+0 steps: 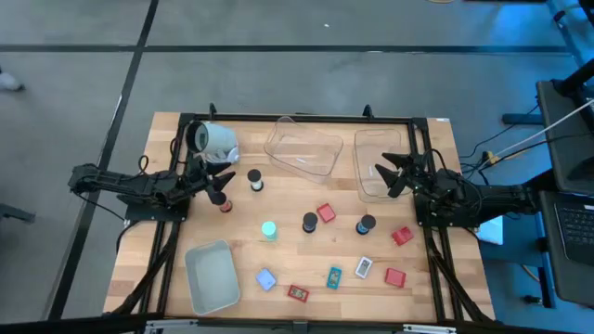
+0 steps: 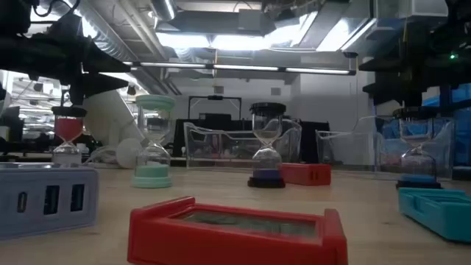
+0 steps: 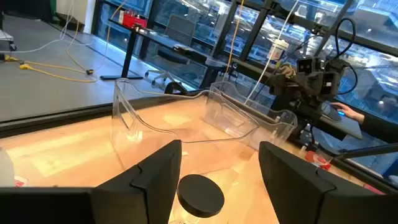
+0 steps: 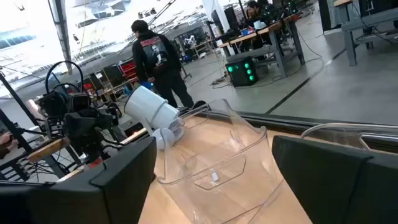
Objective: Pick & Place Office items
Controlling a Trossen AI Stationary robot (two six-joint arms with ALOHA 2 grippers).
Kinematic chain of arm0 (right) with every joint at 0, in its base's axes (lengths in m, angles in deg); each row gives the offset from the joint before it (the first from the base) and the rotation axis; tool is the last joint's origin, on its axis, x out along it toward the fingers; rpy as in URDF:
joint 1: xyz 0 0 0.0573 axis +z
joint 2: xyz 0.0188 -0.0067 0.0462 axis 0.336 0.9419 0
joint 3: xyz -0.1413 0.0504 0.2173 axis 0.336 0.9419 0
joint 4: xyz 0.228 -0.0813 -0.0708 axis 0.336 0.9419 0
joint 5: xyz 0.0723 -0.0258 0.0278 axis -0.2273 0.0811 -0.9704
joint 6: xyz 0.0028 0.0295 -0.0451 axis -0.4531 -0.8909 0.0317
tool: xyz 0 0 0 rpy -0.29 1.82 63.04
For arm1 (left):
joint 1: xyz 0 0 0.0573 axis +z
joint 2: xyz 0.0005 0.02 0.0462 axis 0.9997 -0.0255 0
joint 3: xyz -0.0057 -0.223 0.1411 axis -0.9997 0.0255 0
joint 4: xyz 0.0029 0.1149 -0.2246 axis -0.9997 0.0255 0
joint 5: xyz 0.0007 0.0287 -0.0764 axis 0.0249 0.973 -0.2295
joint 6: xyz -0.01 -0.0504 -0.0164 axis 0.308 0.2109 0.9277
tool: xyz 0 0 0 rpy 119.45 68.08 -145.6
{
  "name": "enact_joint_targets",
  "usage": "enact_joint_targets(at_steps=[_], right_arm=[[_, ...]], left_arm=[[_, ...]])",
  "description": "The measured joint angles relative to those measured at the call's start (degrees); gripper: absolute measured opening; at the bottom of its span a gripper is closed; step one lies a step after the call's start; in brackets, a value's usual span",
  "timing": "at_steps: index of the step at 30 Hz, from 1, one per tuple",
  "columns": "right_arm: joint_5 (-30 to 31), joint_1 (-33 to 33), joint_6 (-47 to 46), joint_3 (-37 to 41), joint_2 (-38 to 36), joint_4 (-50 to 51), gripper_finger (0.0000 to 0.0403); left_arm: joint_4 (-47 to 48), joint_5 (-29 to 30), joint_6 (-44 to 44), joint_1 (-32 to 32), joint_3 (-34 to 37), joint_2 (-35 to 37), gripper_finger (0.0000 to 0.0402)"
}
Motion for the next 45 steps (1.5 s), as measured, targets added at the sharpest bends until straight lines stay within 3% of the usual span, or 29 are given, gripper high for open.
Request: enact_joint_targets(at_steps=[25, 30, 39, 45], right_arm=[[-0.08, -0.01, 0.00, -1.01, 0.00, -0.25, 0.0323], [-6.61, -0.02, 0.68, -5.39, 1.30, 0.25, 0.0323], [-9.50, -0.02, -2.09, -16.40, 13.93, 10.34, 0.0323], [-19.92, 0.00, -7.51, -24.12, 26.92, 16.70, 0.0323]], left_arm=[[0.00, 0.13, -0.57, 0.01, -0.01, 0.00, 0.0212], [0.00, 3.46, -0.55, 0.01, -0.01, -0.01, 0.0212], [0.36, 5.77, -0.55, 0.01, -0.02, -0.02, 0.0212], [0.39, 5.75, -0.55, 0.01, 0.00, -0.02, 0.0212]])
